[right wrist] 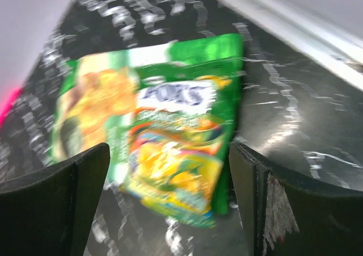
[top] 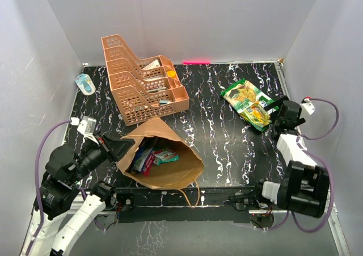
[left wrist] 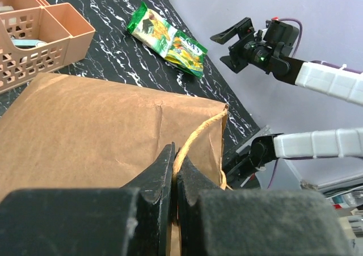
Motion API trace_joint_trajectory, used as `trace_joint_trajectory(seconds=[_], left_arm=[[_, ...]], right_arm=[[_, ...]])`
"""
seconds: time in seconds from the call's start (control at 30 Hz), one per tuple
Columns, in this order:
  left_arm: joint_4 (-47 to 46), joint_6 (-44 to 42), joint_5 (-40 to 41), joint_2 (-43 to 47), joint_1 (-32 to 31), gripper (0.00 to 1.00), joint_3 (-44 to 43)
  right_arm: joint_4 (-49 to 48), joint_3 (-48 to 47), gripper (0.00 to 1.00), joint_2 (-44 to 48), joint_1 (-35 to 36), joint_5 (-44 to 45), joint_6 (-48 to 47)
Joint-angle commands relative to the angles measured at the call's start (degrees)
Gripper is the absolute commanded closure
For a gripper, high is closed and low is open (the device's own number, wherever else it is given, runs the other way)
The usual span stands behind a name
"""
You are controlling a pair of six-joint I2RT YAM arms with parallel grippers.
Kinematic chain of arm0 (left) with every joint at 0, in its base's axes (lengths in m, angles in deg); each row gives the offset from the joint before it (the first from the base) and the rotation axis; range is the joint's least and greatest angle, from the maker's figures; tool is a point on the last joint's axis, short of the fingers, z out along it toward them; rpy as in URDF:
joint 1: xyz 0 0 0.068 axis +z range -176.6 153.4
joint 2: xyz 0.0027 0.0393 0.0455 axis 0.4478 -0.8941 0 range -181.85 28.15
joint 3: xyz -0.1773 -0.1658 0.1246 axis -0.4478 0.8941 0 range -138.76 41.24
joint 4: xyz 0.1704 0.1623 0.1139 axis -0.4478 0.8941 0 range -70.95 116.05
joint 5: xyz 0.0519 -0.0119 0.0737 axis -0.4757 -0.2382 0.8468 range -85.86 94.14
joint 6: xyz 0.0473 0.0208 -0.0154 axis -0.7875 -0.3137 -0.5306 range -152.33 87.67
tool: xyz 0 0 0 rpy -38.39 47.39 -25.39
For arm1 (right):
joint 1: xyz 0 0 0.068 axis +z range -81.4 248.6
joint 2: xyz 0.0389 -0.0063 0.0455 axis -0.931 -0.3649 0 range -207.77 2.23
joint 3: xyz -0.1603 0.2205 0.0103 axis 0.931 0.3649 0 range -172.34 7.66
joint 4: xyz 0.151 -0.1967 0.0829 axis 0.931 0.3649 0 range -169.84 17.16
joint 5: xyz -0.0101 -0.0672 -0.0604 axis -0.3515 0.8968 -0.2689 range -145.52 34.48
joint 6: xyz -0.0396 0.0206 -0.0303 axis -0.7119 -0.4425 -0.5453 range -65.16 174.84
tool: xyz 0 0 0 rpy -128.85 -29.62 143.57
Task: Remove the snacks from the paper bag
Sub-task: Place the snack at the center of the board, then take out the snack from the paper bag.
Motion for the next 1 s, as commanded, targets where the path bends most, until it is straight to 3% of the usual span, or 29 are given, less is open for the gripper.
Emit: trace_joint_trajectory(seconds=[0.0,0.07,0.27,0.47,0.5,0.6,0.7,0.83,0.9,0.97], left_arm=[[-0.39,3.59,-2.25,-0.83,-0.15,1.00,-0.69],[-1.49,6.03,-5.25,-1.18,-0.13,1.00,0.33],[0.72,9.68,-7.09,-0.64,-0.15,1.00,0.39],[-4.47,13.29,-8.53,4.04,-0.16,1.00,4.92],[-4.38,12.75,-9.57,3.63,-0.16,1.00,5.15],[-0.21,8.79,-10.52,1.19,-0.16,1.00,3.30],[2.71,5.48,-10.36,-0.55,-0.13,1.00,1.16],[3.56,2.97,-10.50,-1.01,-0.11,1.00,-0.37],[3.06,2.45,-11.46,-1.06,-0.15,1.00,-0.27],[3.70,1.33,-12.08,-1.29,-0.16,1.00,-0.63]], right_arm=[[-0.88,-1.47,0.09,8.12,1.98,-20.31,-2.55],[-1.25,-1.85,0.10,11.51,7.86,-25.37,-4.65],[7.84,-7.93,0.09,19.03,32.59,-23.48,-12.01],[6.33,-9.86,0.12,25.22,52.96,-28.78,-21.48],[7.13,-10.69,0.13,26.09,54.54,-29.98,-24.35],[8.93,-11.32,0.18,27.82,56.67,-47.50,-39.11],[7.12,-9.33,0.20,30.90,59.08,-50.57,-47.85],[2.21,-3.84,0.37,34.33,61.87,-64.70,-65.25],[-2.19,-2.43,0.36,33.22,63.66,-63.11,-66.58],[1.05,-5.68,0.38,29.01,65.96,-60.51,-71.09]])
